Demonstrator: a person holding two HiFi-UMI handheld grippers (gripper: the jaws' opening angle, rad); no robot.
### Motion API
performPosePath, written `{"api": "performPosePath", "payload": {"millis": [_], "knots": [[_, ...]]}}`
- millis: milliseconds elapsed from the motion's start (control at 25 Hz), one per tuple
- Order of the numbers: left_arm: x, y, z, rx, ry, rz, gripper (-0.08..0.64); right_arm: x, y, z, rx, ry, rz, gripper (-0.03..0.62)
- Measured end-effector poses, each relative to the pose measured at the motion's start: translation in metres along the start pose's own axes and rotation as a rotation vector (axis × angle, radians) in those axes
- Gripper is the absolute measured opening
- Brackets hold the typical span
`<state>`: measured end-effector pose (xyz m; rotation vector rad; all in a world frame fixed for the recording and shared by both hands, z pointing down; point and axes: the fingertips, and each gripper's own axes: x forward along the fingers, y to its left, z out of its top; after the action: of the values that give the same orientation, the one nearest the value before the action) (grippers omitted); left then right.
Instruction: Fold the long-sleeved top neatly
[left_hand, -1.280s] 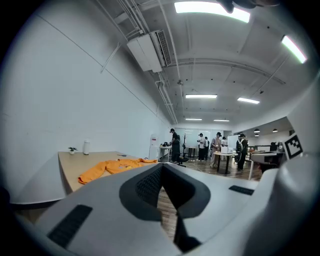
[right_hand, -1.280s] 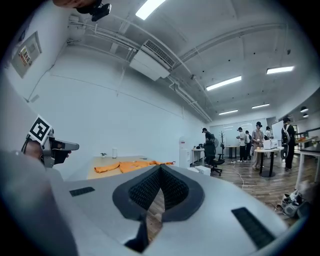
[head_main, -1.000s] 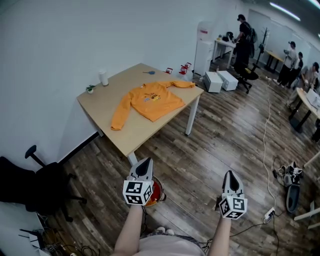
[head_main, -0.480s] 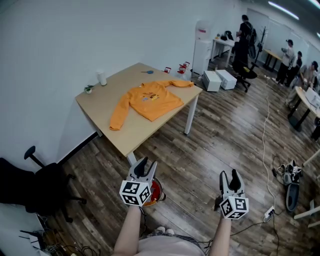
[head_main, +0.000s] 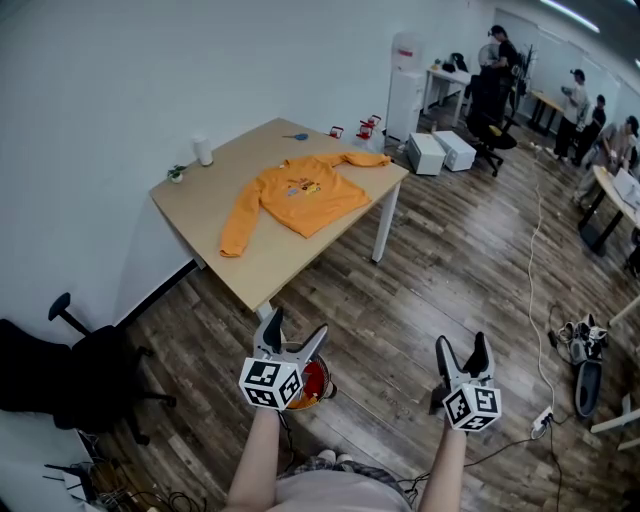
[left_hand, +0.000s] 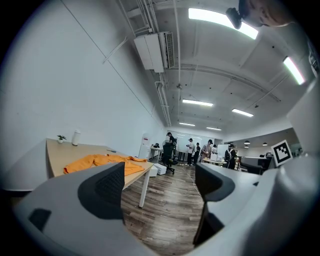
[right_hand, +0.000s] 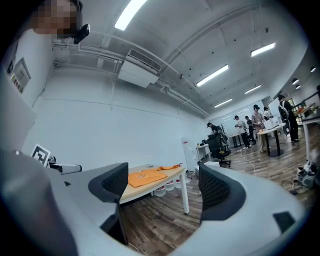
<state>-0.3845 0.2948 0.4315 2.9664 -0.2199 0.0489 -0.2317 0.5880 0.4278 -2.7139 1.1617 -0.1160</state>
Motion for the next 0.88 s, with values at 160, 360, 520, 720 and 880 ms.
{"api": "performPosePath", "payload": {"millis": [160, 360, 520, 720, 880], "knots": [[0.008, 0.009, 0.000, 0.000, -0.004, -0.004, 0.423, 0.014, 0.006, -0.006, 0.003, 0.001, 0.010, 0.428], [0.020, 0.015, -0.006, 0.009, 0.022, -0.011, 0.423, 0.030, 0.006, -0.016, 0.010, 0.026, 0.008, 0.428], [0.042, 0.022, -0.007, 0.001, 0.027, 0.000, 0.423, 0.052, -0.002, -0.017, 0.003, 0.038, 0.019, 0.426], [0.085, 0.032, -0.015, 0.007, 0.035, 0.030, 0.423, 0.099, -0.026, -0.025, 0.021, 0.052, 0.040, 0.426], [0.139, 0.040, -0.022, 0.008, 0.034, 0.065, 0.423, 0.161, -0.055, -0.025, 0.013, 0.050, 0.086, 0.426]]}}
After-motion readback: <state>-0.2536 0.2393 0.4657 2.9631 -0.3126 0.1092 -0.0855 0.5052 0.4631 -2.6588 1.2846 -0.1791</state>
